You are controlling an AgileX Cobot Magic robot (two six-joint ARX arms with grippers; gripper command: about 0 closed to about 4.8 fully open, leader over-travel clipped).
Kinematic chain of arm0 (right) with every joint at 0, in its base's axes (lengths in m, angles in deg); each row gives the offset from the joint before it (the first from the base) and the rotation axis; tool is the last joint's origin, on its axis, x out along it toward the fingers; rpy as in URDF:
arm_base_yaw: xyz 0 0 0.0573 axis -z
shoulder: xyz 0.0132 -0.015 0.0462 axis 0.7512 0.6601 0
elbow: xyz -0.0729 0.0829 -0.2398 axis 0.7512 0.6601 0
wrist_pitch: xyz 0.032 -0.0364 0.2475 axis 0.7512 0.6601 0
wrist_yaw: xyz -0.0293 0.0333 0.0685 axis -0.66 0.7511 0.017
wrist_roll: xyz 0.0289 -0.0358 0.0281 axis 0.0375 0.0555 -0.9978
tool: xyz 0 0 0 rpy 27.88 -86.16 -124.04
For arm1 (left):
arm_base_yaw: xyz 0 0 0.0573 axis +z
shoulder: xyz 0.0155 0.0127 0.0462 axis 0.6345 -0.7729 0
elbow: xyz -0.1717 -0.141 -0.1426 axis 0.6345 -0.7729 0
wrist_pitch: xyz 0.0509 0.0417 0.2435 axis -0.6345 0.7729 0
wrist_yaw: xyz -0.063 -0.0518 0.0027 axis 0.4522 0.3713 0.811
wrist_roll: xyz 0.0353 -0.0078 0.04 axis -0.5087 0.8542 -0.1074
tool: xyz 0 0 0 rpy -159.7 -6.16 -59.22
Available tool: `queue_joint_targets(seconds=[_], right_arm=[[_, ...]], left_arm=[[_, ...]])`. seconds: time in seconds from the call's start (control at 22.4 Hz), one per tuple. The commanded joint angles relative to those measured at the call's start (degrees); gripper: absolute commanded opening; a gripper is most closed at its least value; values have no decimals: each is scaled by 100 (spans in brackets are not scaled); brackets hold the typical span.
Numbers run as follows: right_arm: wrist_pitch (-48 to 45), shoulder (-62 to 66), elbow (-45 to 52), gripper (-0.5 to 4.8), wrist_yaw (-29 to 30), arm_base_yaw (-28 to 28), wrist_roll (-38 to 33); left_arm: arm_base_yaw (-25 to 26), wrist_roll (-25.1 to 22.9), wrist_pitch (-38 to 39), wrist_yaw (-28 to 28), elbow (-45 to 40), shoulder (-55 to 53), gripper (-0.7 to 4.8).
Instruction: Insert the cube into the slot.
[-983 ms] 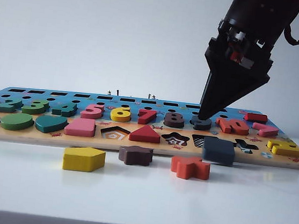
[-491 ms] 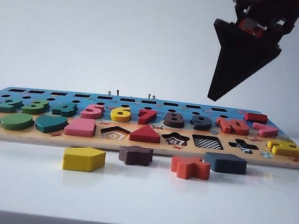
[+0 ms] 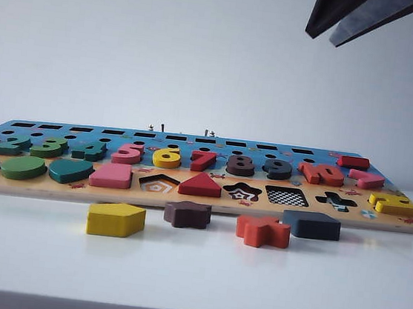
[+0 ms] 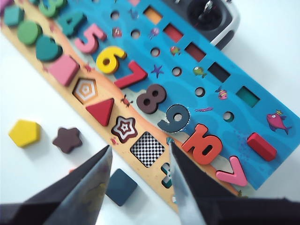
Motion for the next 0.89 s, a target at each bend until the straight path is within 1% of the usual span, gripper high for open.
queue_joint_targets(seconds=[0.04, 0.18, 0.27, 0.36, 0.4, 0.58, 0.67, 0.89], right_arm=[[-92, -299, 262, 224, 17, 2, -579], [-90, -621, 669, 224, 83, 2, -887], [-87, -920, 1121, 224, 98, 4, -1086], [-125, -1257, 1635, 224, 101, 39, -1565], [-157, -1325, 1757, 224, 101, 83, -1641], [-343, -1652, 2192, 224, 269, 555, -1897], [-518, -1864, 2391, 224, 417, 894, -1908], [-835, -2275, 2649, 224, 691, 1451, -1906]], left_arm=[[7, 4, -96, 33, 37, 4, 17], [7, 4, -98, 35, 37, 4, 17], [7, 4, -98, 35, 37, 4, 17], [7, 4, -98, 35, 37, 4, 17], [7, 4, -98, 35, 37, 4, 17], [7, 4, -98, 35, 37, 4, 17], [7, 7, -103, 35, 37, 4, 17], [7, 9, -107, 37, 37, 7, 17]])
